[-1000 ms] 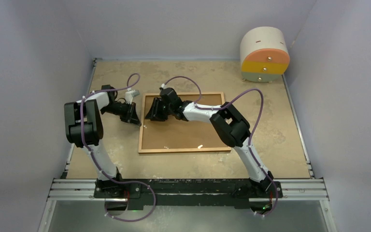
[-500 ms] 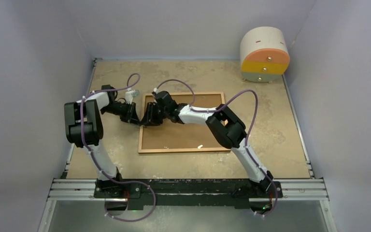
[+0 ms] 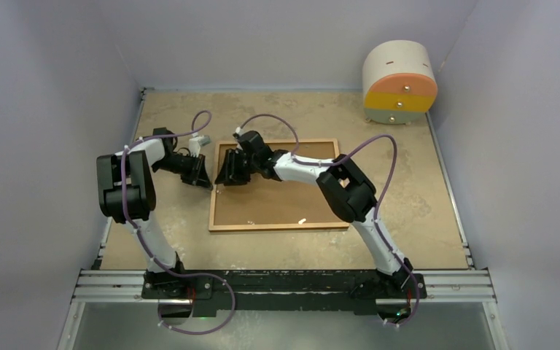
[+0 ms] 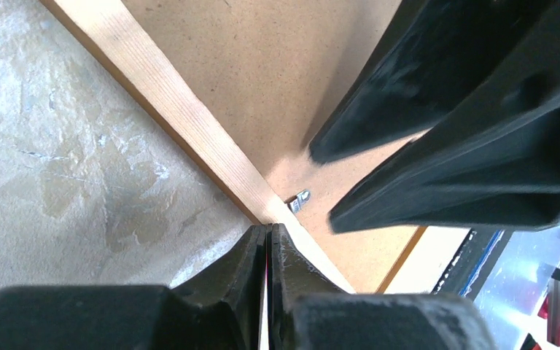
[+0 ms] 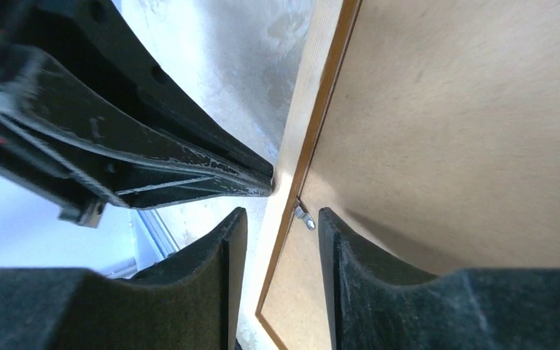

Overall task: Put the photo into the frame
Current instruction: Install the photo frame at the center of the board.

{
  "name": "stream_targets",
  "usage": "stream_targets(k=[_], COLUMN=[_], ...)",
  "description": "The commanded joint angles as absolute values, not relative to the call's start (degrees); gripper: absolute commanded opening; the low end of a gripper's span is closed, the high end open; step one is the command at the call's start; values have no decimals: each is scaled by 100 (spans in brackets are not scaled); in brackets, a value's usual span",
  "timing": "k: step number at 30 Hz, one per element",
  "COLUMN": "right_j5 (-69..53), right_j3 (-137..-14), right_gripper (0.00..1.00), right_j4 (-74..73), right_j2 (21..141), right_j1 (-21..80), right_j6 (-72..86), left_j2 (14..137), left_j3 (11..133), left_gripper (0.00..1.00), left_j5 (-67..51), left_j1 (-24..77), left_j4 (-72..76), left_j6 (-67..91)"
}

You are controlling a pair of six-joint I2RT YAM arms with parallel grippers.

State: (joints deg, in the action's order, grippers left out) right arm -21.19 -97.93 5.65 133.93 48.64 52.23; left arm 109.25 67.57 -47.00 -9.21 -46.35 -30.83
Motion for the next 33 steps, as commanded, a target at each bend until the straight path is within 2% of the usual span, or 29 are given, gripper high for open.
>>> stream_targets(k=[1,5,10,17,33], right_j5=[-1968,-1678,-728,-383,-606], right_j3=[-9725,-9501,-9369,-9555,-10338], right_gripper=[48,55,62,55,48], right_j4=[257,161,-240,-255,-224], right_j2=[12539,12230,12068,12277,13297], right_j1=[4471,4214,4025,3840,3728], right_j6=[4808,4662,4413,4384,4611], left_j2=[10520,10433,10490,10814,11189], left_j3=[6803,6955,7031,7174,6952], left_gripper=[12,32,42,42,21], left_j5=[-4612,-4585,-4568,-4796,-4605], left_j1=[-943,-1012,-1040,-1029,-834], left_j4=[-4641,-4665,-4538,-4395,-4127], left_j6=[-3119,-3107,-3052,-2889,-2883])
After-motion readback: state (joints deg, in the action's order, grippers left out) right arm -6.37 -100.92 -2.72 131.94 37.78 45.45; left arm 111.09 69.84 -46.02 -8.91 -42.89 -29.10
